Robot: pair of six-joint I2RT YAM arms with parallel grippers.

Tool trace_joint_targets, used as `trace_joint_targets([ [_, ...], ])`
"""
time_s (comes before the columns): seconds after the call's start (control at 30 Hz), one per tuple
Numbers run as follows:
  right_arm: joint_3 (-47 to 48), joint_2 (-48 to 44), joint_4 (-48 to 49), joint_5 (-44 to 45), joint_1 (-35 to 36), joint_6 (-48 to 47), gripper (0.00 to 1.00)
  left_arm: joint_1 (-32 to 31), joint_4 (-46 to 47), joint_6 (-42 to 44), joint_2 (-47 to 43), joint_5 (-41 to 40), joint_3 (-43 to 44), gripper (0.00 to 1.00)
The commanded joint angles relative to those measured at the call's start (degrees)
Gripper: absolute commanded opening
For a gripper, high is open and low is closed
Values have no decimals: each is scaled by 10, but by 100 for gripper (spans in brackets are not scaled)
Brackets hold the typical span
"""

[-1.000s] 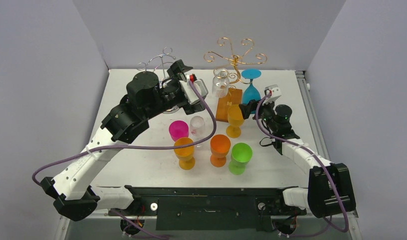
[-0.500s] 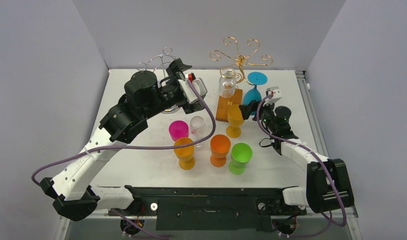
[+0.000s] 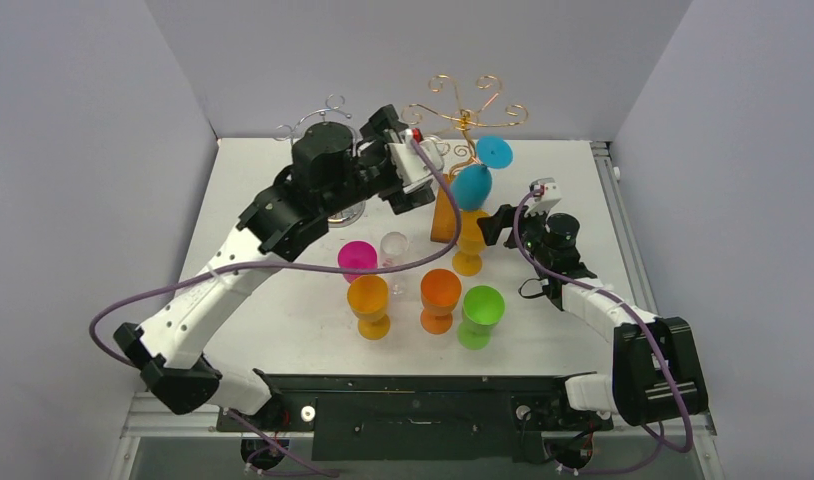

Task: Place the wine glass upside down on the wine glass rack
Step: Turn the wine glass upside down at the wine rack, then adjust the wine rack at the center of the board.

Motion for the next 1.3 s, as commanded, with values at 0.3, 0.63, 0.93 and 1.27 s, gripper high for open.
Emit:
trace_joint_targets([
  [0.3,-48,-94,-1,-11,-5,20,85,-6,-14,-46,187,42,213,90],
  [0.63,-33,-225,-26,28,-56,91,82,0,13,-155,225,7,274,90],
  [0.93,65,-231,-23,39,-92,121,80,2,-41,-205,328,-31,403,85],
  [1.27,320,-25,-114,22,-135,237,76,-9,-58,-239,376,-109,447,64],
])
